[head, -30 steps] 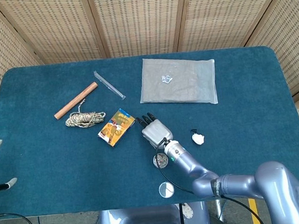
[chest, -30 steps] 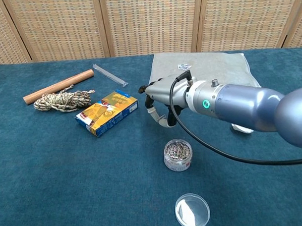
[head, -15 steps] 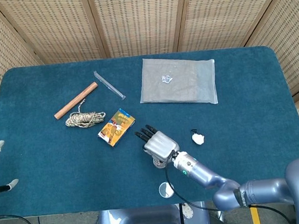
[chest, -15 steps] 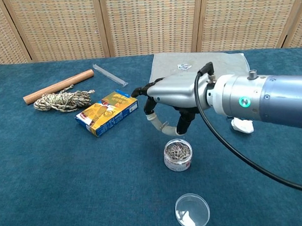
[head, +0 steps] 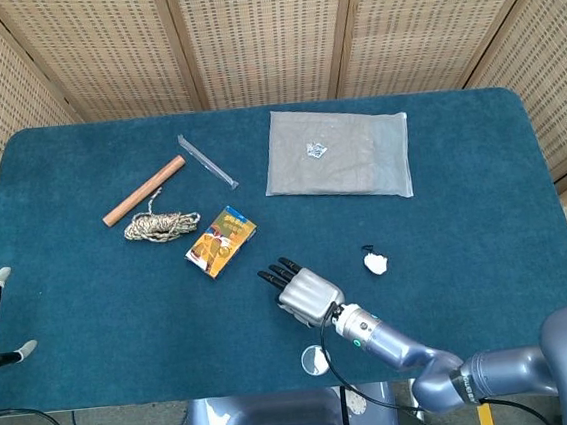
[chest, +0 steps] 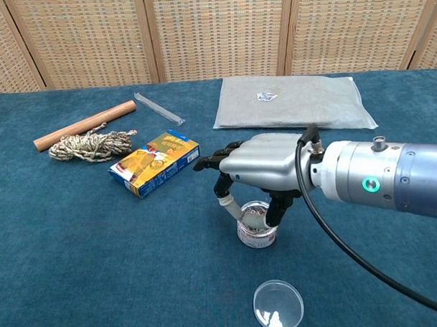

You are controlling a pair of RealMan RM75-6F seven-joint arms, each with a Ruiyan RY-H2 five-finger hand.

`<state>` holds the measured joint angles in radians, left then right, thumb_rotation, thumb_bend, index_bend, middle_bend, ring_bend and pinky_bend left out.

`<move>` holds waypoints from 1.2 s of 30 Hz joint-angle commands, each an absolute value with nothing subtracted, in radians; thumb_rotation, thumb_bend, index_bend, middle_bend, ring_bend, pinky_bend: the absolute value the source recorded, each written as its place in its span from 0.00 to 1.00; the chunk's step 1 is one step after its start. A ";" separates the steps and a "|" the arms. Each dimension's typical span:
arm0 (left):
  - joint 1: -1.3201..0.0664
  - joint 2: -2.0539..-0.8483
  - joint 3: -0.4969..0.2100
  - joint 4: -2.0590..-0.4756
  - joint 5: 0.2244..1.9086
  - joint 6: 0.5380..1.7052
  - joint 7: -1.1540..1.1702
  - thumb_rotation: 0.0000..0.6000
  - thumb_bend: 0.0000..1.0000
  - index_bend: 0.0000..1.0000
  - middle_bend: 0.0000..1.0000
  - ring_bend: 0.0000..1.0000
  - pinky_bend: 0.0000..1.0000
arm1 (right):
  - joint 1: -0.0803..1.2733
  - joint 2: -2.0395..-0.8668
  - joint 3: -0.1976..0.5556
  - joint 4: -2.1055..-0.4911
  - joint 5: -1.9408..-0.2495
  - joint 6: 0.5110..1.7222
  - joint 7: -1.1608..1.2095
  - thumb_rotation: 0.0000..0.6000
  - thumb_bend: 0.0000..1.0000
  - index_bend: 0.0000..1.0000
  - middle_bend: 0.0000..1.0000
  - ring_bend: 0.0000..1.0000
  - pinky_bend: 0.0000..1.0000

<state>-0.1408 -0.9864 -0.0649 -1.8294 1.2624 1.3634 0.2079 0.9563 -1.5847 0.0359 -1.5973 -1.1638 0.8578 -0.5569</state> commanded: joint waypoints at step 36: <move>-0.139 -0.985 -0.060 -1.832 1.271 1.366 0.203 1.00 0.00 0.00 0.00 0.00 0.00 | 0.900 -1.487 0.079 -1.670 -1.196 0.940 -0.539 1.00 0.31 0.50 0.00 0.00 0.00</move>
<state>-0.1390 -0.9855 -0.0602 -1.8317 1.2710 1.3656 0.2036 0.9223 -1.5355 0.0658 -1.6252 -1.1706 0.8907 -0.5546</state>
